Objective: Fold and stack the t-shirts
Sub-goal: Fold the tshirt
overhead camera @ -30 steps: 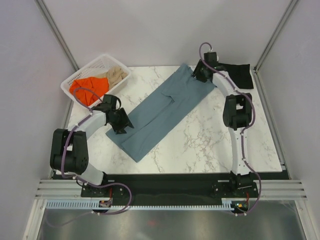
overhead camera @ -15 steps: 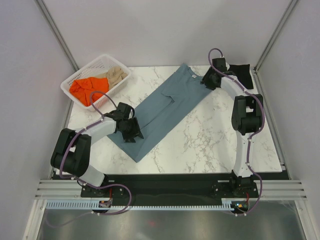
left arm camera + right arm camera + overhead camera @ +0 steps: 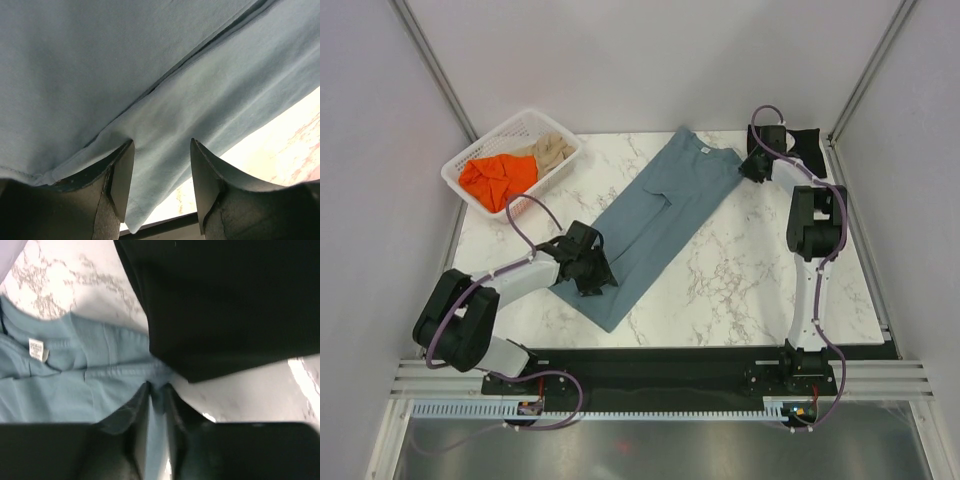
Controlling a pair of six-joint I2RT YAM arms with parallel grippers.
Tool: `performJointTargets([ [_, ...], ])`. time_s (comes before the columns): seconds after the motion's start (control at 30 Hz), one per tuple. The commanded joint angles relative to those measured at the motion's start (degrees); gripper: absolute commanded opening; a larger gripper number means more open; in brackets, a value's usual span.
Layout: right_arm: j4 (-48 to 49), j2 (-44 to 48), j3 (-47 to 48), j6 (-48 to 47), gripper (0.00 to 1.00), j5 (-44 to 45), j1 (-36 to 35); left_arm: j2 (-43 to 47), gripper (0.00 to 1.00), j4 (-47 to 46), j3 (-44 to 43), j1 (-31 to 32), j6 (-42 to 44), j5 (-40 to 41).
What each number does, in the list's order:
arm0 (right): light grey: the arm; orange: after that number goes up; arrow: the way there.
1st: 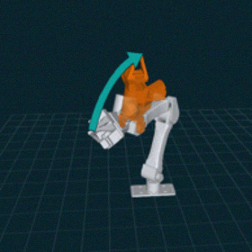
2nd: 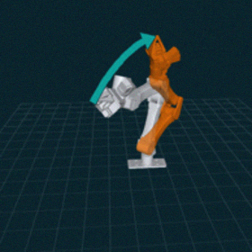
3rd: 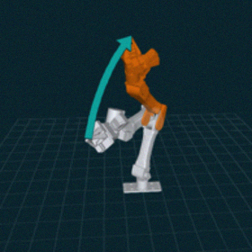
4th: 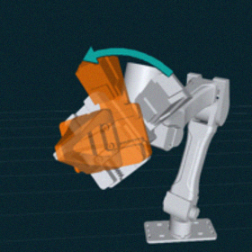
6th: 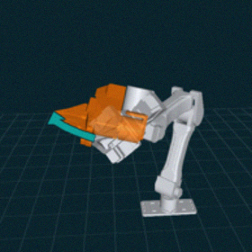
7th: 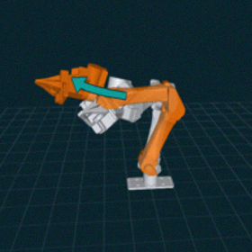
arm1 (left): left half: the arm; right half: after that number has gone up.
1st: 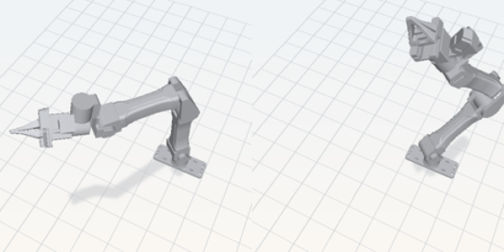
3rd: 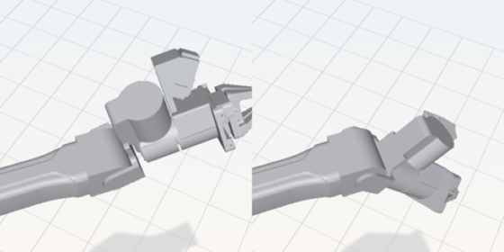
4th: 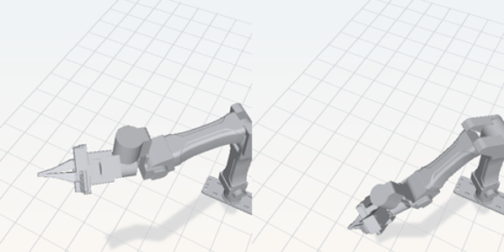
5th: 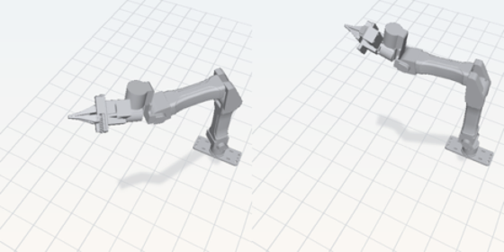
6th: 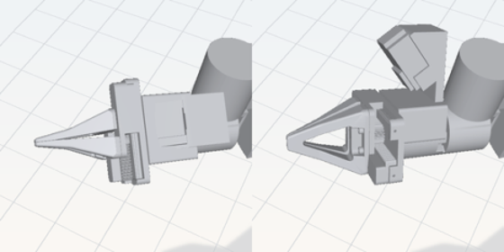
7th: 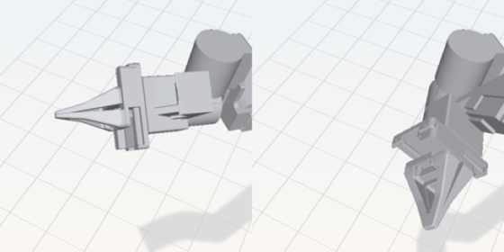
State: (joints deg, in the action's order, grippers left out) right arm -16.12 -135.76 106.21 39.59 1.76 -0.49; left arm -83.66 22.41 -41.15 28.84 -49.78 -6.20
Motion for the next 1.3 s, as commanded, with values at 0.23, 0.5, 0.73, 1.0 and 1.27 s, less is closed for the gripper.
performJointTargets([
  [0.23, 3.9, -16.6, 17.3, -5.0, 0.01, -8.4, 0.2, 4.5, 0.56, 4.0, 3.1, 10.8, -13.4, -0.9],
  [0.5, 5.0, -22.0, 31.0, -4.9, 0.19, -15.2, 0.3, 4.9, 0.6, 10.5, -12.8, 8.7, -0.3, -0.6],
  [0.73, 1.5, -0.9, 11.7, -1.2, 0.5, -14.8, 0.2, 5.0, 0.6, 11.0, -11.2, -8.7, 10.7, -2.1],
  [1.0, -9.1, 29.0, -24.1, 4.3, 0.57, -7.0, -7.7, 5.8, 0.63, 10.5, -17.8, -14.9, 17.1, -4.8],
  [1.27, -10.2, 49.9, -52.3, 17.0, 0.59, 1.2, -29.6, 3.6, 0.63, 6.4, -15.9, -19.4, 14.4, -12.1],
])
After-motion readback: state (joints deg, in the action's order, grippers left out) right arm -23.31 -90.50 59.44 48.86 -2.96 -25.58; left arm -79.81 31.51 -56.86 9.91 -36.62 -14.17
